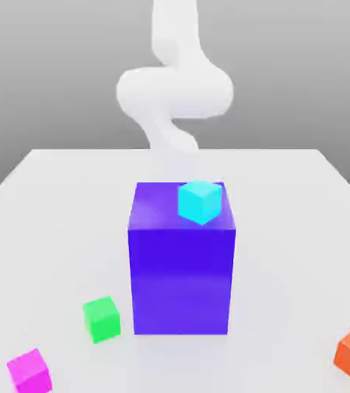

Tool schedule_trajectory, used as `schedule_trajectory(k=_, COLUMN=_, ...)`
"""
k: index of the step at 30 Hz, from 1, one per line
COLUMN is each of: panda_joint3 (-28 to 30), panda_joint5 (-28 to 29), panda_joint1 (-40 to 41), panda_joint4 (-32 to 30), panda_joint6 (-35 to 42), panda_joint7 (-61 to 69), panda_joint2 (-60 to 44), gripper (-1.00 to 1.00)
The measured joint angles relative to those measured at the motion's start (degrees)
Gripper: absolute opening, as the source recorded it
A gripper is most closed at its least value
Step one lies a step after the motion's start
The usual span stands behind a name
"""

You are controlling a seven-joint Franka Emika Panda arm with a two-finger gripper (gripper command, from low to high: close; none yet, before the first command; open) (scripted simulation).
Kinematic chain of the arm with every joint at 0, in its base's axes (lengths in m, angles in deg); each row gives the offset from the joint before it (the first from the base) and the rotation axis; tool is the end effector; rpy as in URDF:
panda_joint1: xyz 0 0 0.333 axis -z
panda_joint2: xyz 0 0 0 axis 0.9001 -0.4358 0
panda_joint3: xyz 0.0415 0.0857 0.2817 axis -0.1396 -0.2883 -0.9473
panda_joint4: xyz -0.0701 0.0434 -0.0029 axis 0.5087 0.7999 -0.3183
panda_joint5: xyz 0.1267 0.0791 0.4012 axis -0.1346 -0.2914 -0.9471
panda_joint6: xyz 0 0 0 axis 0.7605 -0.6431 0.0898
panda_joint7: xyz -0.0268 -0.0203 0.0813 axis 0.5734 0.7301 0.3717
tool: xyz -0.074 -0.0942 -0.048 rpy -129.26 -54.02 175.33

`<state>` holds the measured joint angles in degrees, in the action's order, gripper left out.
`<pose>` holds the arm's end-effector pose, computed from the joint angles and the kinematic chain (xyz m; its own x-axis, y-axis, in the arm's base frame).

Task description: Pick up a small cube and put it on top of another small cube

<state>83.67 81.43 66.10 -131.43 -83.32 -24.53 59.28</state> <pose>0.4424 -0.0147 0.6499 0.4677 -0.7592 0.4526 -0.5750 -0.6503 -0.4965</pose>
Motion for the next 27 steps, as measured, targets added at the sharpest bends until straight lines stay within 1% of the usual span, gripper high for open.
schedule_trajectory(k=8, panda_joint3=0.5, panda_joint5=1.4, panda_joint1=5.7, panda_joint4=0.0, panda_joint6=-5.2, panda_joint7=-8.1, panda_joint2=-17.0, gripper=0.0)
schedule_trajectory(k=16, panda_joint3=2.8, panda_joint5=1.9, panda_joint1=9.7, panda_joint4=0.1, panda_joint6=-10.3, panda_joint7=-15.4, panda_joint2=-33.6, gripper=0.0)
schedule_trajectory(k=22, panda_joint3=4.4, panda_joint5=0.2, panda_joint1=13.2, panda_joint4=0.1, panda_joint6=-14.1, panda_joint7=-19.4, panda_joint2=-46.1, gripper=0.0)
schedule_trajectory(k=27, panda_joint3=5.5, panda_joint5=-2.9, panda_joint1=15.3, panda_joint4=0.2, panda_joint6=-17.3, panda_joint7=-21.6, panda_joint2=-56.5, gripper=0.0)
